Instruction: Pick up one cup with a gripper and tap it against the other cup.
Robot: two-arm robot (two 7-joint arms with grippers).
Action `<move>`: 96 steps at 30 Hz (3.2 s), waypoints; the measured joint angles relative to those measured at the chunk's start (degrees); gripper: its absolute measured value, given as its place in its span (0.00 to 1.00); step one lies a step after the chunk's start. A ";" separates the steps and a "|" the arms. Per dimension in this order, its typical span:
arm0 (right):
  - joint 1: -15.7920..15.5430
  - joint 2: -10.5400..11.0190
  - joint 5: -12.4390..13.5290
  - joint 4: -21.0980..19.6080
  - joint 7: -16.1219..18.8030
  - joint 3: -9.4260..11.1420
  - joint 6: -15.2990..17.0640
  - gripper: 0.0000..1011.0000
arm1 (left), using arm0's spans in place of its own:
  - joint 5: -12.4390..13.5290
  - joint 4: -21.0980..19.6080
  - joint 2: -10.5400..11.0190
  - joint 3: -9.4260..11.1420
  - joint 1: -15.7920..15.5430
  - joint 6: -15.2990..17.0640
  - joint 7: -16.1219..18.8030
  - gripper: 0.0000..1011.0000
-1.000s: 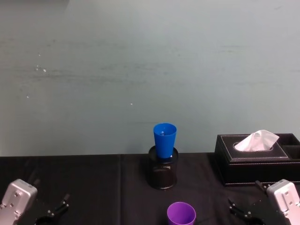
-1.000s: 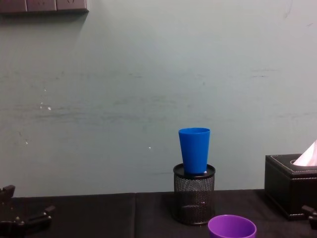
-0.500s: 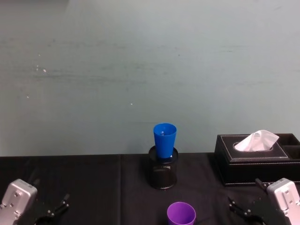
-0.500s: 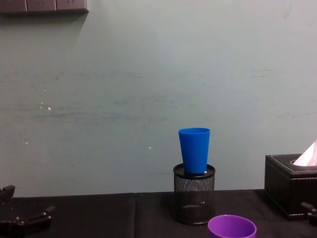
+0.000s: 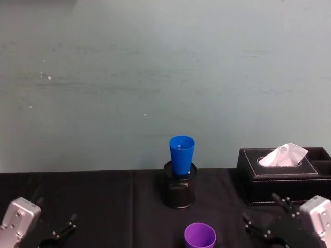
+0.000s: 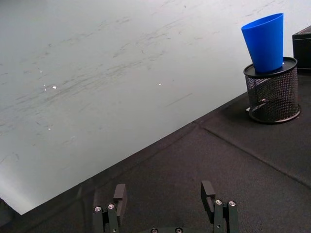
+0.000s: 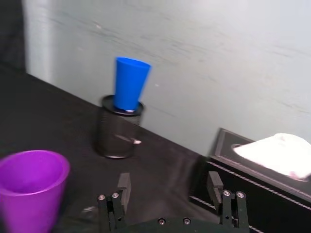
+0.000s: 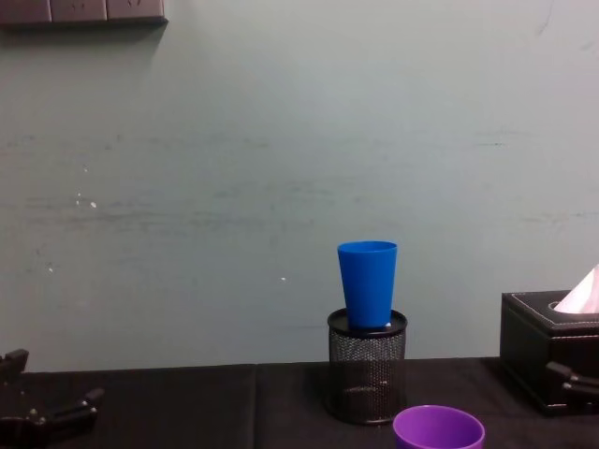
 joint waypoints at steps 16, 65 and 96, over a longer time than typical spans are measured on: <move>-2.23 3.62 9.35 -0.09 21.13 -0.23 -2.35 0.99 | 0.00 0.00 0.00 0.00 0.00 0.00 0.00 0.99; 10.72 -10.15 8.60 19.05 35.44 -3.32 -2.10 0.99 | 0.00 0.00 0.00 0.00 0.00 0.00 0.00 0.99; 12.10 -11.91 8.25 21.83 36.09 -3.59 -2.95 0.99 | 0.00 0.00 0.00 0.00 0.00 0.00 0.00 0.99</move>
